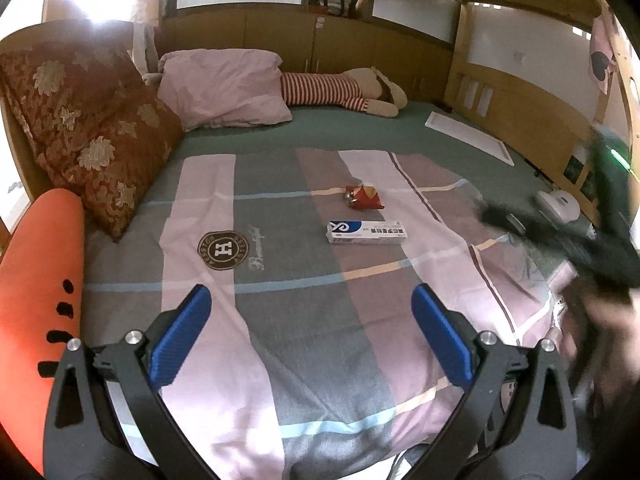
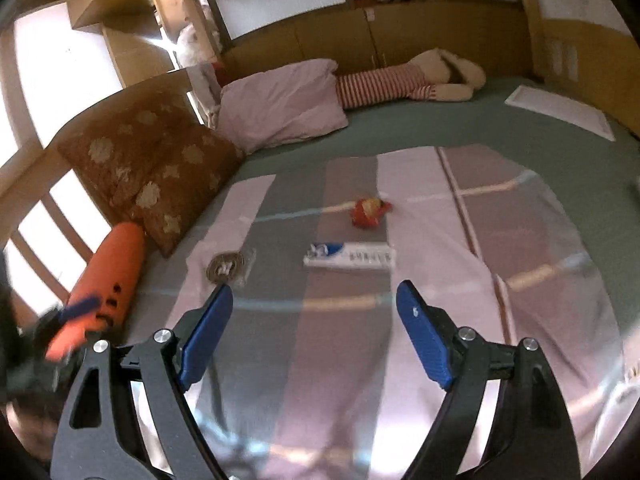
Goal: Collect trash
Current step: 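Return both tools over the ointment box and red wrapper, then grasp the white ointment box with the left tool while the right tool grasps the red wrapper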
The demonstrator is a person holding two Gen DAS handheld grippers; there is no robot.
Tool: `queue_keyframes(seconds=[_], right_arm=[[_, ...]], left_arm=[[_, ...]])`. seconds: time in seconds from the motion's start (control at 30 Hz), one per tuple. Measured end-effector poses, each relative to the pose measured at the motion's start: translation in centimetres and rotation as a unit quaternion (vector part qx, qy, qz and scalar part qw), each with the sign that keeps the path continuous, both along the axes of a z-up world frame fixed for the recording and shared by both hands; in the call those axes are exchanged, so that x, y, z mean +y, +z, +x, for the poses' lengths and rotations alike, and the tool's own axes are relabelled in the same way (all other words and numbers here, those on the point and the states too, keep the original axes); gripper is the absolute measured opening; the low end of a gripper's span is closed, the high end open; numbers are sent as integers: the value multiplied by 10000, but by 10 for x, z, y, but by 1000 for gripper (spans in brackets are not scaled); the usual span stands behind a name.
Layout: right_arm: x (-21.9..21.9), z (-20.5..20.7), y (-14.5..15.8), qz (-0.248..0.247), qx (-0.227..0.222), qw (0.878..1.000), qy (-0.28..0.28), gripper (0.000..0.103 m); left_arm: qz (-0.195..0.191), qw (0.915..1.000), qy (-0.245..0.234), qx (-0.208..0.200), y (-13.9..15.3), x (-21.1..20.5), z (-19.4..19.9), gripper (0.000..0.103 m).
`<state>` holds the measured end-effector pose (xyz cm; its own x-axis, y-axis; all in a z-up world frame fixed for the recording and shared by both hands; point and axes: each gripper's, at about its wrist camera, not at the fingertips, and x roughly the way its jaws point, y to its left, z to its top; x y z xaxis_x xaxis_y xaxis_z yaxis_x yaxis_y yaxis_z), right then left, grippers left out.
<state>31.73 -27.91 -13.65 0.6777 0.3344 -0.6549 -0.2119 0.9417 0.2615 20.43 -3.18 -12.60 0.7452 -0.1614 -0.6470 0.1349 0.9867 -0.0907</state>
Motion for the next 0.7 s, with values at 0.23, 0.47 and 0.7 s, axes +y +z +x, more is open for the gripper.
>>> queue_keyframes(seconds=[0.23, 0.47, 0.7], right_arm=[[-5, 168, -88, 88, 1289, 9906, -454, 66], [21, 230, -139, -231, 1769, 9825, -533, 38], [-3, 150, -62, 676, 719, 9945, -364, 11]], left_arm=[[-1, 10000, 51, 65, -3, 10, 4, 100], [217, 9994, 59, 274, -18, 9, 27, 100], [424, 9958, -774, 258, -23, -17, 54, 100]])
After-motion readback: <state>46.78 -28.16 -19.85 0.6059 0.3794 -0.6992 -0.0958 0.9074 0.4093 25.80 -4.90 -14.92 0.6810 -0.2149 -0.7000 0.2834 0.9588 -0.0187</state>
